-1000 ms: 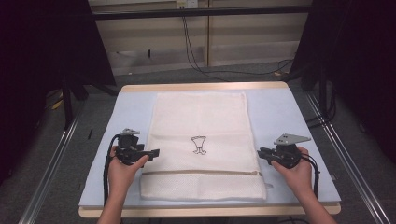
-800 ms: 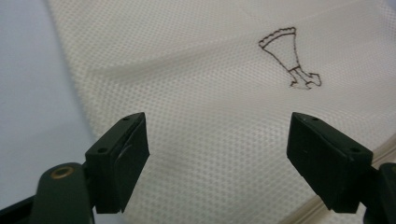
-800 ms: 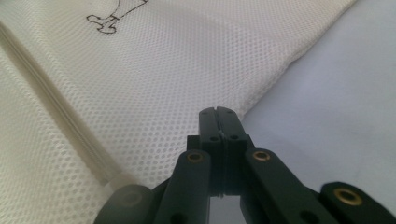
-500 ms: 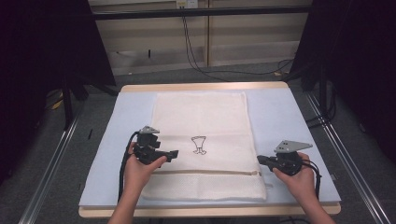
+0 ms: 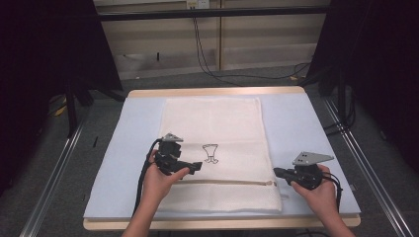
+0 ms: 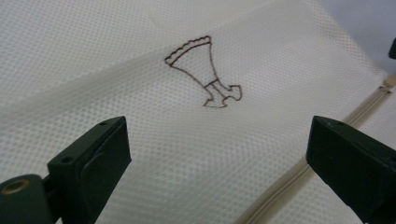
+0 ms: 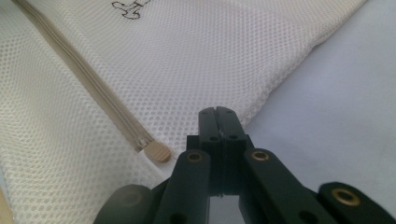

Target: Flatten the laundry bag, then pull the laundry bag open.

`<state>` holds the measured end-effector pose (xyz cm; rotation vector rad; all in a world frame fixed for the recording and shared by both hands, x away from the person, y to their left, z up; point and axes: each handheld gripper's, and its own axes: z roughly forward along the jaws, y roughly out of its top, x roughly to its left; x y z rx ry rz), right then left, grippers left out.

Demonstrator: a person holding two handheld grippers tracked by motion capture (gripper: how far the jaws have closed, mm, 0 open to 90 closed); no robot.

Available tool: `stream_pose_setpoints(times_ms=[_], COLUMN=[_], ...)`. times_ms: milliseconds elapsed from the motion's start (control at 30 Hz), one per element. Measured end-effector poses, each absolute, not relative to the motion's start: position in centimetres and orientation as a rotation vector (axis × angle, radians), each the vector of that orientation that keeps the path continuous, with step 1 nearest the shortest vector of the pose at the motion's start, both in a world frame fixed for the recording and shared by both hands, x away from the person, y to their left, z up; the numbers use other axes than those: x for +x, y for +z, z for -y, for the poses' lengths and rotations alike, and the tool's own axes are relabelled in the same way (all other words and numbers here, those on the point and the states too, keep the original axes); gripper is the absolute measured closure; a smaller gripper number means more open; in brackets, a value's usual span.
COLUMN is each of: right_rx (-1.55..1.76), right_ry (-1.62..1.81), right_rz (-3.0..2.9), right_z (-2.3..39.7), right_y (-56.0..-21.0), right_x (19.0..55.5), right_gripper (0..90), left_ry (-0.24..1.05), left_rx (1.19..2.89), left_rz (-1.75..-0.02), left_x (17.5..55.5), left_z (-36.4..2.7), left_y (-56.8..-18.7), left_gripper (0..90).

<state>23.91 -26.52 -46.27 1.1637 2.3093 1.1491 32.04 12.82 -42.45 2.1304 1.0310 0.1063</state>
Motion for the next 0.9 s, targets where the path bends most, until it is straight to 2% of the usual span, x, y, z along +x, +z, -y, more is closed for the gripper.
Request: stream_pose_setpoints(times_ms=[133, 900], right_rx=[1.159, 1.153], right_ry=[1.148, 1.154], right_rz=[-2.313, -2.318], right_z=[26.3, 26.3], right_y=[-46.3, -46.4], right_x=[23.8, 23.9], right_gripper=[90.0, 90.0], left_ry=[0.059, -0.038], left_rx=[2.139, 2.188], left_rz=[-1.011, -0.877], left_x=[31.9, 30.3], left_z=[-11.6, -4.5], left_y=[-42.4, -43.2], left_gripper=[6.8, 3.6])
